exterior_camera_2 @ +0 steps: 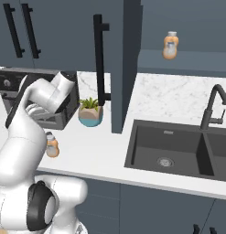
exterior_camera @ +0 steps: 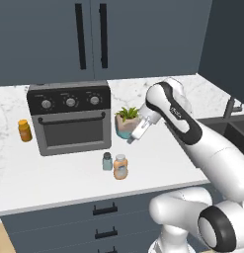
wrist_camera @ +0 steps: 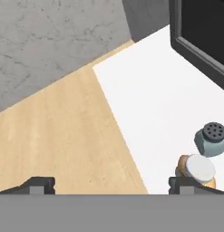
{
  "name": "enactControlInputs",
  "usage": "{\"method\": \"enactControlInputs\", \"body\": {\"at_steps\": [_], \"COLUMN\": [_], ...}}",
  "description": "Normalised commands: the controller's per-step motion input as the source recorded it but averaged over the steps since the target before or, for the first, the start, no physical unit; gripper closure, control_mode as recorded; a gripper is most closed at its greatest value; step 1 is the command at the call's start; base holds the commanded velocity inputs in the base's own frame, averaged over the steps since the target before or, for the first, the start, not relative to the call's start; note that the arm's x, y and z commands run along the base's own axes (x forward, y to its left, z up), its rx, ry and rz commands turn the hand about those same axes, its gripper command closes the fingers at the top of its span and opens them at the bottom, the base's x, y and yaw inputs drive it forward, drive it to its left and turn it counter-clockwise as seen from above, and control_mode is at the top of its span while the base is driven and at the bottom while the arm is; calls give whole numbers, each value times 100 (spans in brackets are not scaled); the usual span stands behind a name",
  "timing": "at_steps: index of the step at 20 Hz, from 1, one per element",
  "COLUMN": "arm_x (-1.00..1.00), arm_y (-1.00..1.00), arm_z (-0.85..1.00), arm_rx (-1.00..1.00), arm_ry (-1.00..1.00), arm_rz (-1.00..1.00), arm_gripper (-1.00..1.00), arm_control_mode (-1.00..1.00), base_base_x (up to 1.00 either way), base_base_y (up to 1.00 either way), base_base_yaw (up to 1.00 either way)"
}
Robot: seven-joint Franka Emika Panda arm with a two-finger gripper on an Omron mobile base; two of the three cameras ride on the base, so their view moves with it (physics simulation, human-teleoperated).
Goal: Put the shaker and condiment bottle from the counter next to their counterparts in the cabinet.
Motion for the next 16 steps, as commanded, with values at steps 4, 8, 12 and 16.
{"method": "enactControlInputs", "body": {"at_steps": [4, 8, 12, 16], "arm_x": [0, 0, 0, 3], "arm_y": [-2, -19, -8, -21], "arm_z": [-11, -29, -25, -33], "arm_rx": [18, 14, 14, 16], "arm_ry": [-13, -10, -6, -1], "arm_rz": [32, 27, 15, 12], "arm_gripper": [-100, -100, -100, -100], "arm_control_mode": [-100, -100, -100, -100], "base_base_x": [0, 0, 0, 0], "base_base_y": [0, 0, 0, 0], "base_base_yaw": [0, 0, 0, 0]}}
